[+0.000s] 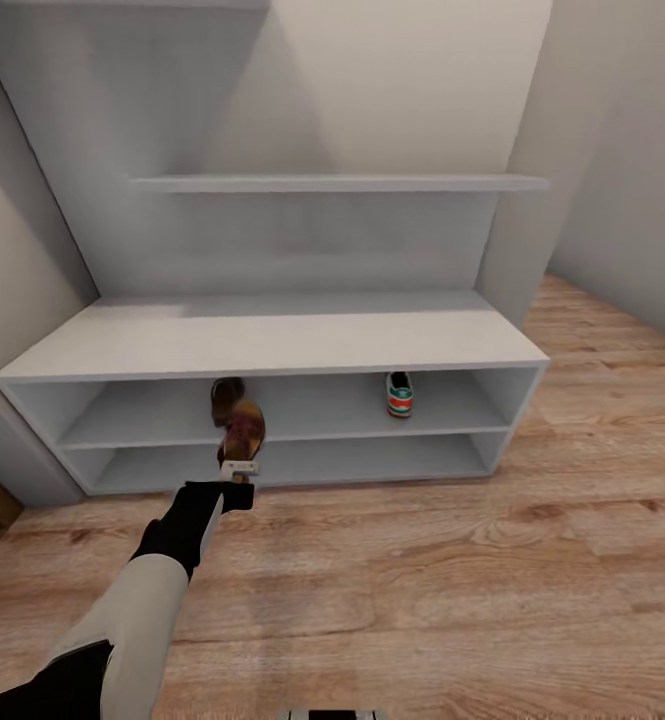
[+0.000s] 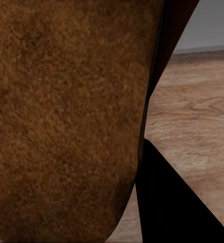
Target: Pick up the two gym shoes and the two sandals from the corridor floor and place them onto the hallstand (shoe rack) in the corridor, making sure they are on the rack and not on the floor. Arrange them so the two gym shoes are next to each other and the two sandals are next to each other.
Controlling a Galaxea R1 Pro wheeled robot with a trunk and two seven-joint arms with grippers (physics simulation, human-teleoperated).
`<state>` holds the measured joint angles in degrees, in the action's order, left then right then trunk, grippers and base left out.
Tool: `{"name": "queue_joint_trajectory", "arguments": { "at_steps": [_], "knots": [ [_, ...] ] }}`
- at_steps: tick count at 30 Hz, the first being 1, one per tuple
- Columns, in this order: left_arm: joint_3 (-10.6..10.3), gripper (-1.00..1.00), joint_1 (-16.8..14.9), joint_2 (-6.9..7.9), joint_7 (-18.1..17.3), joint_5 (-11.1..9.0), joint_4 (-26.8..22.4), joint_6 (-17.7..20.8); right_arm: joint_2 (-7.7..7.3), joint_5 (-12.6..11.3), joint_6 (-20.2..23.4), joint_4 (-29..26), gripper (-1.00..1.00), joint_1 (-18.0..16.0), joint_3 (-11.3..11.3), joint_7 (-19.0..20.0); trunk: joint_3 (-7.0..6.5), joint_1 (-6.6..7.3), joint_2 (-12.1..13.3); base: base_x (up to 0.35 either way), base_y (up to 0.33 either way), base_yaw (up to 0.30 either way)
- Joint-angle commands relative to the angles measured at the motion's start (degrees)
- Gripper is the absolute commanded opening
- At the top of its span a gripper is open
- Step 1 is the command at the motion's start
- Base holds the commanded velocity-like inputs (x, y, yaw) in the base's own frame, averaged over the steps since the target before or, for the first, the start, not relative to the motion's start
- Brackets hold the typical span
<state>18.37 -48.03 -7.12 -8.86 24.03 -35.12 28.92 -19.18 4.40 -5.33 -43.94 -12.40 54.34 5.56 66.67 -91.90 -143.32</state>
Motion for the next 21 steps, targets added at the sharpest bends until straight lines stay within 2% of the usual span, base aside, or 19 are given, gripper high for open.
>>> {"name": "queue_joint_trajectory", "arguments": {
  "at_steps": [1, 15, 21],
  "knots": [
    [0.4, -1.00, 0.0, -0.09, -0.6, 0.7, -0.1, 0.2, 0.02, 0.4, -0.2, 0.0, -1.00, -0.1, 0.3, 0.4, 0.36, -0.01, 0.0, 0.000, 0.000, 0.000],
    [0.6, -1.00, -0.1, -0.26, -0.6, 0.7, -0.1, 0.2, 0.02, 0.5, -0.2, 0.0, -1.00, -0.1, 0.3, 0.4, 4.72, -0.37, -0.2, 0.000, 0.000, 0.000],
    [0.5, -1.00, -0.1, -0.27, -0.6, 0.7, -0.1, 0.2, 0.02, 0.5, -0.2, 0.0, -1.00, -0.1, 0.3, 0.3, 5.14, -0.37, -0.2, 0.000, 0.000, 0.000]
  ]
}}
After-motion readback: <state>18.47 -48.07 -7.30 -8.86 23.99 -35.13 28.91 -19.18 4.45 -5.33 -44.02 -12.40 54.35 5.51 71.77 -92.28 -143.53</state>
